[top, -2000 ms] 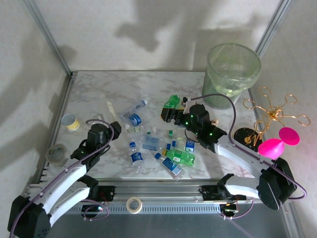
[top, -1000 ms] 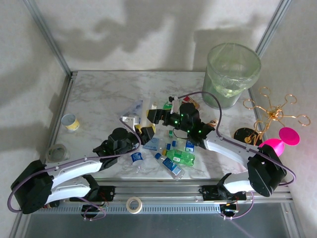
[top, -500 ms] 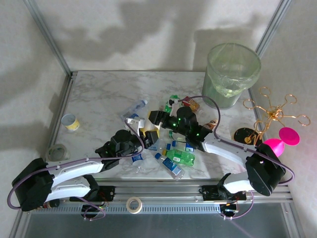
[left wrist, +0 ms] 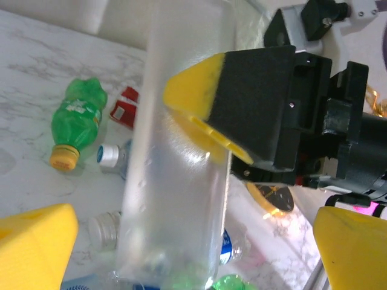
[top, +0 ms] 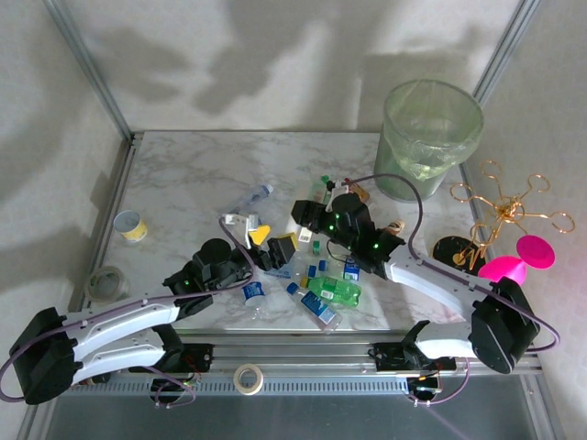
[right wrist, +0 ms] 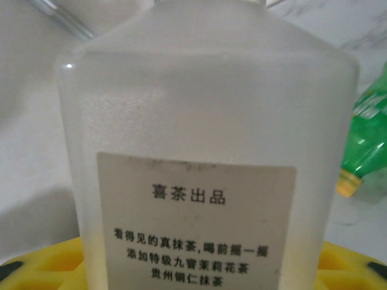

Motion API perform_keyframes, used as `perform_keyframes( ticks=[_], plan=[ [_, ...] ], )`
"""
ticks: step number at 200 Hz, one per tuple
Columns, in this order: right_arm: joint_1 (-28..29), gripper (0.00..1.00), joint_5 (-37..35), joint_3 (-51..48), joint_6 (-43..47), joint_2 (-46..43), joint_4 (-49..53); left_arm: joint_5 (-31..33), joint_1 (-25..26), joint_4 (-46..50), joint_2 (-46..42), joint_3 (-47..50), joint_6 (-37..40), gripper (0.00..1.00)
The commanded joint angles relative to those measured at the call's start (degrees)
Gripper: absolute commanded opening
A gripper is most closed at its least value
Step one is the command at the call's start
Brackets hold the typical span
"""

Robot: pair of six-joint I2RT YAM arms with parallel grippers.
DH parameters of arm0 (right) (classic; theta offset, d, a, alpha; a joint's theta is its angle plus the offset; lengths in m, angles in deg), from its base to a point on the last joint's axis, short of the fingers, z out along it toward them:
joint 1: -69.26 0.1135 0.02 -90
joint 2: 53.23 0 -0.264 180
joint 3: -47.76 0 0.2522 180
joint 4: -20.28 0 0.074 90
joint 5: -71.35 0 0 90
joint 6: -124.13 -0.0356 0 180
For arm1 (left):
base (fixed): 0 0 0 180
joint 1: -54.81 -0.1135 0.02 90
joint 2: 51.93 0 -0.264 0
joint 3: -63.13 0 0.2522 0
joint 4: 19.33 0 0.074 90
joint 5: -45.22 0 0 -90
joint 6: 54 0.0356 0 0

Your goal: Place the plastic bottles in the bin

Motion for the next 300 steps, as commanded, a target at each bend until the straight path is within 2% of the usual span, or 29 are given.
perform_keyframes(
  ticks=[1, 16, 31, 55, 83, 115, 153, 184, 218, 269, 300],
  plan=[
    [-1.8, 0.52, -4.5, 6.3, 7.0, -3.3, 5.9, 6.6, -0.5, 1.3, -0.8, 0.6, -1.4, 1.00],
    [-3.8, 0.52, -5.0, 10.0, 9.9, -4.5, 8.5, 10.3, -1.9, 2.1, -0.2, -0.2, -2.5, 1.00],
    [-6.6, 0.52, -5.7, 14.1, 12.6, -5.0, 11.3, 11.1, -4.4, 2.0, 0.8, -0.8, -4.0, 1.00],
    [-11.6, 0.51, -6.8, 20.8, 17.1, -4.8, 14.9, 8.8, -9.1, 2.1, 2.9, -1.9, -7.0, 1.00],
    [-21.6, 0.51, -5.5, 28.7, 20.4, -2.3, 17.6, 6.6, -14.1, 3.1, 4.7, -2.0, -11.1, 1.00],
    [-31.4, 0.51, -4.7, 36.3, 22.4, 3.0, 17.3, 8.7, -16.0, 3.1, 4.6, 0.8, -12.9, 1.00],
    [-39.5, 0.50, -4.7, 47.0, 22.5, 12.5, 19.4, 9.8, -17.3, 5.3, 1.7, 3.2, -13.2, 1.00],
    [-42.6, 0.51, -6.2, 55.1, 22.5, 21.0, 21.4, 14.1, -17.7, 9.5, -1.2, 3.7, -13.8, 1.00],
    [-42.9, 0.52, -8.4, 62.3, 23.1, 28.6, 25.5, 15.8, -17.9, 11.5, -5.0, 4.5, -12.9, 1.00],
    [-42.9, 0.54, -7.8, 61.4, 21.1, 33.5, 27.7, 17.3, -18.5, 14.7, -8.2, 4.6, -10.0, 1.00],
    [-42.9, 0.63, -6.8, 60.2, 20.5, 34.5, 28.2, 18.0, -19.3, 18.3, -7.0, 3.2, -9.3, 1.00]
  ],
)
